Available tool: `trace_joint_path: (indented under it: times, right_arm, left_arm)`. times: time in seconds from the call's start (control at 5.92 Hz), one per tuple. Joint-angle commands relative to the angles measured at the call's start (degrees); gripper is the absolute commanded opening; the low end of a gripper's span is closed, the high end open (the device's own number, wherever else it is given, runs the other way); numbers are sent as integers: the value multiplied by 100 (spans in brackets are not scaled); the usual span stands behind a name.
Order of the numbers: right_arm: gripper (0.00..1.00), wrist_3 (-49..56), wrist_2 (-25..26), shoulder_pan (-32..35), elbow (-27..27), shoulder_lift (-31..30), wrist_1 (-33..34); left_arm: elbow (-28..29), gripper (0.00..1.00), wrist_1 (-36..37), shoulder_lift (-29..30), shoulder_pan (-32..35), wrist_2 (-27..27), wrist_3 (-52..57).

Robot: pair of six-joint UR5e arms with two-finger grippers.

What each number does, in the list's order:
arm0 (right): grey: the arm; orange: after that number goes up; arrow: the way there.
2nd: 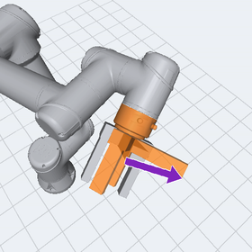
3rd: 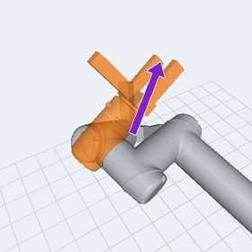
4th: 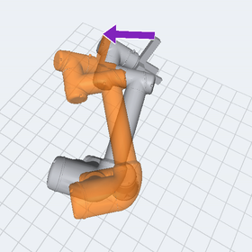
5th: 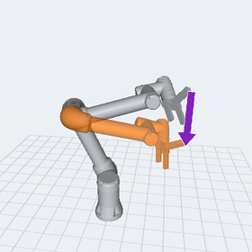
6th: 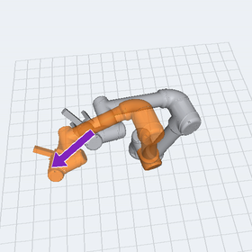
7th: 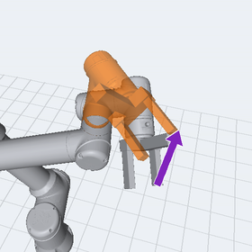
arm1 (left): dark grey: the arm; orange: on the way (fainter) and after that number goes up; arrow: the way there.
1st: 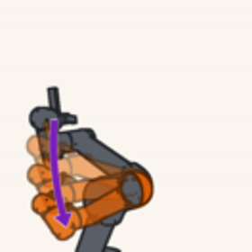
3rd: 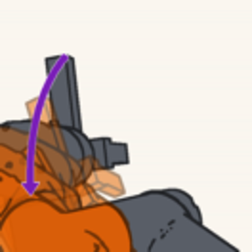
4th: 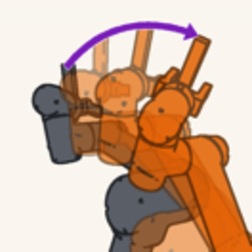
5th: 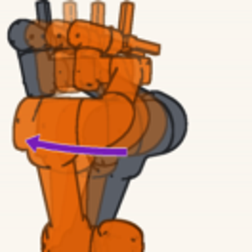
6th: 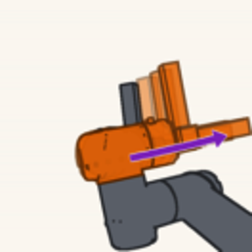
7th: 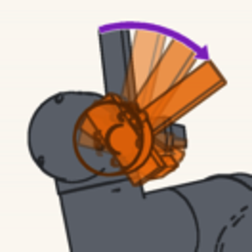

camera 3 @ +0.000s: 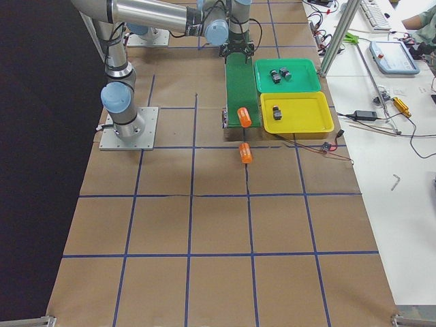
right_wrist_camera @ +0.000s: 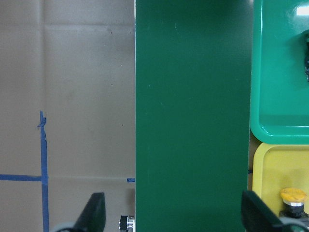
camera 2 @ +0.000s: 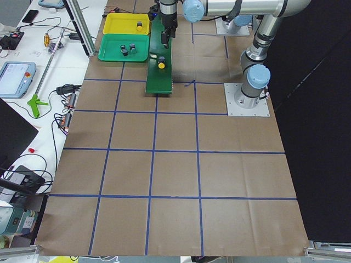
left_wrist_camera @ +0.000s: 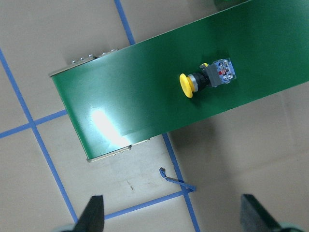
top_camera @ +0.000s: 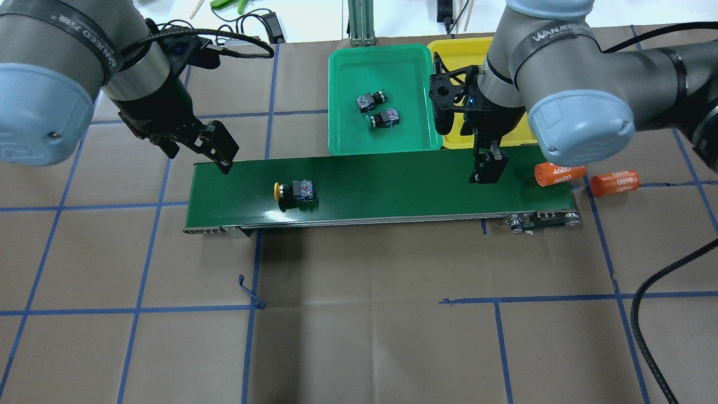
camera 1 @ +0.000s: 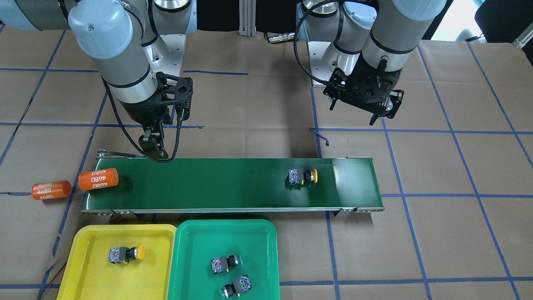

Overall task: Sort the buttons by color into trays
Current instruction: 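Release the yellow button on the belt and raise the left gripper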

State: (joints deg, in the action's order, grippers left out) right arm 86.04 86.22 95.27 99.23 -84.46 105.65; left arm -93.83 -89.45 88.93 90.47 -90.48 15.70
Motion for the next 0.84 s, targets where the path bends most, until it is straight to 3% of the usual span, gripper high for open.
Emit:
trace_joint_path:
  times: [0.0,0.68]
  right_arm:
    - [100,1,0,0,0,0,0]
    - [100,-52,0,9,0,9,17]
  left_arm:
    - [-37,99,-135,-86,5,21,-628]
    - [-39,99,-64,-113,23,22,-1043]
